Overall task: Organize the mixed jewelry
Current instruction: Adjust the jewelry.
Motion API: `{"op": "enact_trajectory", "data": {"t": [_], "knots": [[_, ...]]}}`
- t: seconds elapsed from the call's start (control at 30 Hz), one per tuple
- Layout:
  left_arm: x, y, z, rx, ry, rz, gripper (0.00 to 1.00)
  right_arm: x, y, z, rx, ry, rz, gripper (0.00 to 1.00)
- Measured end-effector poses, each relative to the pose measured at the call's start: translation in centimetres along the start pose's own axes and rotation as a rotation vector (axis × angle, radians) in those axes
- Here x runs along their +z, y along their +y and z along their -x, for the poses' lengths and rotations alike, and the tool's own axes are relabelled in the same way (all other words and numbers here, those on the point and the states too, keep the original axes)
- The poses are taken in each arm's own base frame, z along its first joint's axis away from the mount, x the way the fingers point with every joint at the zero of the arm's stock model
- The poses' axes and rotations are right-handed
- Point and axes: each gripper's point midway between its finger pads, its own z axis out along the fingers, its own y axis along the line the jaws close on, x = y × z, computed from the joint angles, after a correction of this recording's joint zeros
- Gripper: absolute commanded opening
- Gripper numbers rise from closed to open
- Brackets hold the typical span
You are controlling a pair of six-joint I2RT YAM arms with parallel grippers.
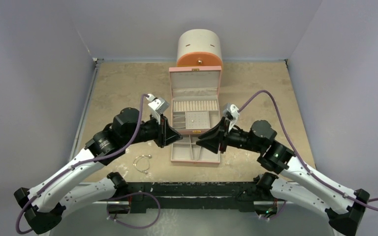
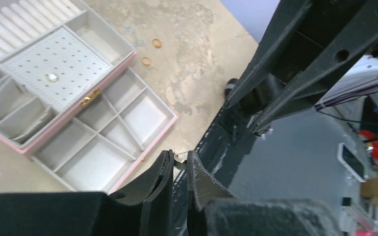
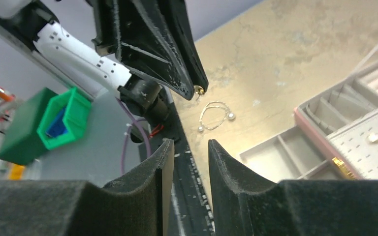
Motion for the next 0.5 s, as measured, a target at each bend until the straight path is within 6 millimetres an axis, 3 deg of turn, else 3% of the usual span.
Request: {"op": "enact_trajectory", "data": {"t": [0.13,0.5], "knots": [[-0.4,0.9,0.2,0.095,-0.016,0.037,0.0,0.9,-0.8,-0.3,0.186,0.003,-0.063,0.34],[-1.8,1.0,2.2,0.415,-0.129,0.022,0.0,3.7,-1.0,3.0,0.598,-0.171,-0.05,0.35]]}}
